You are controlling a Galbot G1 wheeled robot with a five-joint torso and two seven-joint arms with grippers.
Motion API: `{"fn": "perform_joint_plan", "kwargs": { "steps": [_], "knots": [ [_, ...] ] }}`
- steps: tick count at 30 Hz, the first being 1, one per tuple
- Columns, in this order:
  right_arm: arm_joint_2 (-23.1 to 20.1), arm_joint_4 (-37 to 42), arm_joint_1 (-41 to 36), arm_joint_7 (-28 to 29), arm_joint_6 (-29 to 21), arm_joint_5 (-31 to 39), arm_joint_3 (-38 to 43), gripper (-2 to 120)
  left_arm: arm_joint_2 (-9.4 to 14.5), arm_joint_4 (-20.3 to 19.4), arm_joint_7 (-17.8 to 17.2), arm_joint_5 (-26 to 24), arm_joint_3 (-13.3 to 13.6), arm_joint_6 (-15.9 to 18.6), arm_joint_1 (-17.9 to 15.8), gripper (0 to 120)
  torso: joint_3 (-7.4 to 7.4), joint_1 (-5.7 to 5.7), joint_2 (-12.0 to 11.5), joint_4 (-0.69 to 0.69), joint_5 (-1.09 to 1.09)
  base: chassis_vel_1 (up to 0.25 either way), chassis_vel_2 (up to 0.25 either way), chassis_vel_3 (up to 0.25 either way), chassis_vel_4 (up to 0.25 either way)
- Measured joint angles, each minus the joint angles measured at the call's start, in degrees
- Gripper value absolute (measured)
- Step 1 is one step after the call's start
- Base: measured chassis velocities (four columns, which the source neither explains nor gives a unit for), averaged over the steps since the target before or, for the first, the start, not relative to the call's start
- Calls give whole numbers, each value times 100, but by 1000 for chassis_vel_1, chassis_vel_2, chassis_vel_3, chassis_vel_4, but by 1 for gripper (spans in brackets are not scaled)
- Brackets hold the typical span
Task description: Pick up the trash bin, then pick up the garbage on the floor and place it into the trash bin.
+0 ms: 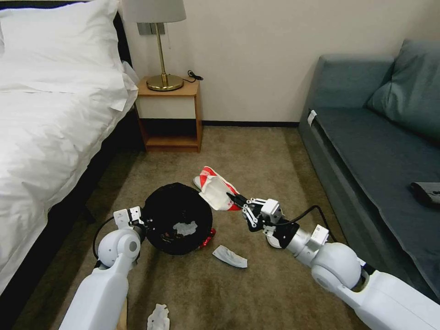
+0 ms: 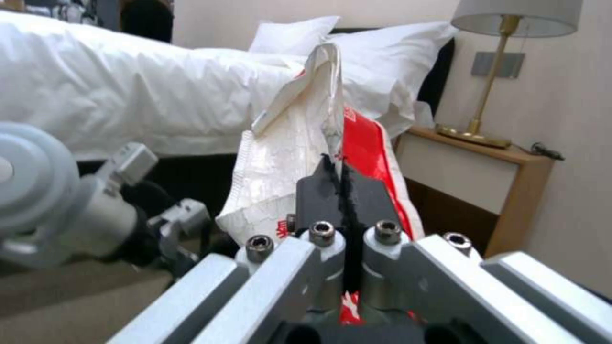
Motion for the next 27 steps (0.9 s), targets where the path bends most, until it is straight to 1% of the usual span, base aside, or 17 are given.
{"fn": "perform_joint_plan", "kwargs": {
  "steps": [2,3,4,5,7,8,10,16,20,27],
  "knots": [
    [237,-47,284,155,-74,17,-407,0,-38,-21,14,19,53,2,-22,0,0,0,0,1,0,0,0,0,0],
    [237,-47,284,155,-74,17,-407,0,-38,-21,14,19,53,2,-22,0,0,0,0,1,0,0,0,0,0],
    [364,-102,401,189,-108,18,-564,0,-51,-21,15,20,58,4,-41,0,0,0,0,1,0,0,0,0,0],
    [364,-102,401,189,-108,18,-564,0,-51,-21,15,20,58,4,-41,0,0,0,0,1,0,0,0,0,0],
    [549,-212,573,233,-140,17,-773,0,-55,-24,16,19,57,4,-59,0,0,0,0,1,0,0,0,0,0],
    [549,-212,573,233,-140,17,-773,0,-55,-24,16,19,57,4,-59,0,0,0,0,1,0,0,0,0,0],
    [713,-344,764,280,-156,11,-993,0,-58,-37,17,12,40,5,-61,0,0,0,0,1,0,0,0,0,0],
    [858,-473,1019,312,-159,11,-1270,0,-81,-113,7,8,-20,5,-38,0,0,0,0,2,0,0,0,0,0],
    [936,-575,1040,312,-158,-9,-1400,0,-102,-171,-3,2,-39,5,-29,0,0,0,0,0,0,0,0,0,0],
    [964,-701,922,299,-95,-44,-1395,0,-105,-311,-14,-18,-83,5,29,0,0,0,0,1,1,0,0,0,0]
  ]
}}
